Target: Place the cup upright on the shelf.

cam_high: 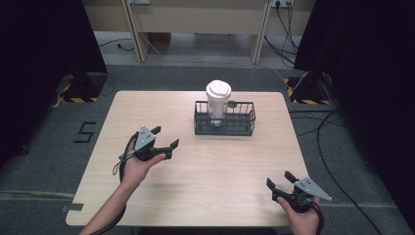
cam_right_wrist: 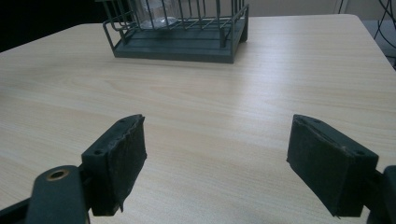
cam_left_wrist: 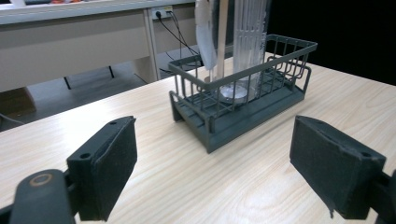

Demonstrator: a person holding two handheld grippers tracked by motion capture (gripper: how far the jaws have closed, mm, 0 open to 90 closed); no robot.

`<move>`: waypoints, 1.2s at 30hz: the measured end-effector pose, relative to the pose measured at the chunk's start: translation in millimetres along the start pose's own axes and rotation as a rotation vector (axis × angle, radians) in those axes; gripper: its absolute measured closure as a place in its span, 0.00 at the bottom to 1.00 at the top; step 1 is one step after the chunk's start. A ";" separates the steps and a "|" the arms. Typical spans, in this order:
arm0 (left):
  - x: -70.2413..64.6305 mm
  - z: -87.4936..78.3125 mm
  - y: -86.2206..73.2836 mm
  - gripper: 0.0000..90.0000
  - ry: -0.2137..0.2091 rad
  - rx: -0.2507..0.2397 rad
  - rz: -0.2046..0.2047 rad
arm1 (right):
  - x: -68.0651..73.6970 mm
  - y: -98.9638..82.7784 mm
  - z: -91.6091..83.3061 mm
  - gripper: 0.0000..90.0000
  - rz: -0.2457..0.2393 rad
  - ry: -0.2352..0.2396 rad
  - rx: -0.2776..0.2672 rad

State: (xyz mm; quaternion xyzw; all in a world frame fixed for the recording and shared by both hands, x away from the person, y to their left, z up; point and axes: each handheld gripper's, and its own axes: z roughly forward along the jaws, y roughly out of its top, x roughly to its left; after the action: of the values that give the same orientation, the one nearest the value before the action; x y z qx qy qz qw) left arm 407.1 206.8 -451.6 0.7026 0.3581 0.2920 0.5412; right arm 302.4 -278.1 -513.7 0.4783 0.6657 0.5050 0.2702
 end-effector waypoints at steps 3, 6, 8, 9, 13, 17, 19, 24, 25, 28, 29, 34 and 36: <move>3.9 -9.6 -4.0 0.16 0.013 0.001 -0.002 | -0.1 -0.1 0.0 0.22 0.000 0.000 -0.002; 7.5 -16.3 -6.5 0.16 0.026 0.000 -0.004 | -0.1 0.0 -0.1 0.22 -0.002 -0.001 -0.001; 11.6 -23.6 -9.8 0.16 0.040 -0.002 -0.013 | 0.0 0.0 -0.1 0.22 -0.002 -0.003 -0.001; 12.9 -26.2 -10.8 0.16 0.044 0.000 -0.013 | 0.1 0.0 -0.1 0.22 -0.003 -0.003 -0.001; 15.9 -33.9 -13.8 0.16 0.056 -0.002 -0.018 | 0.1 0.0 -0.1 0.22 -0.003 -0.003 -0.001; 20.8 -46.2 -17.8 0.16 0.079 -0.006 -0.028 | -0.1 0.0 -0.1 0.22 -0.001 -0.003 -0.001; 21.9 -49.3 -18.6 0.16 0.084 -0.008 -0.029 | -0.1 -0.1 -0.1 0.22 -0.003 -0.004 -0.002; 27.5 -62.9 -23.1 0.16 0.107 -0.009 -0.035 | -0.2 0.0 -0.1 0.22 -0.001 -0.003 -0.001; 27.5 -62.9 -23.1 0.16 0.107 -0.009 -0.035 | -0.2 0.0 -0.1 0.22 -0.001 -0.003 -0.001; 29.9 -69.8 -25.4 0.16 0.120 -0.011 -0.036 | -0.1 0.0 -0.2 0.22 -0.001 -0.004 -0.002; 31.0 -74.2 -27.3 0.16 0.128 -0.011 -0.036 | -0.3 0.0 -0.2 0.22 -0.003 -0.005 -0.003; 32.8 -82.0 -31.3 0.16 0.144 -0.012 -0.038 | 0.0 0.0 -0.3 0.22 -0.002 -0.005 0.000; 33.9 -85.6 -33.4 0.16 0.150 -0.012 -0.041 | 0.0 0.0 -0.3 0.22 -0.002 -0.006 -0.001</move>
State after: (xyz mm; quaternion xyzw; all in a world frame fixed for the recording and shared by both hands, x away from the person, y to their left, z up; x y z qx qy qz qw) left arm 352.0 287.0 -462.4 0.6680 0.4101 0.3350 0.5228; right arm 302.1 -278.2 -513.6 0.4790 0.6651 0.5036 0.2729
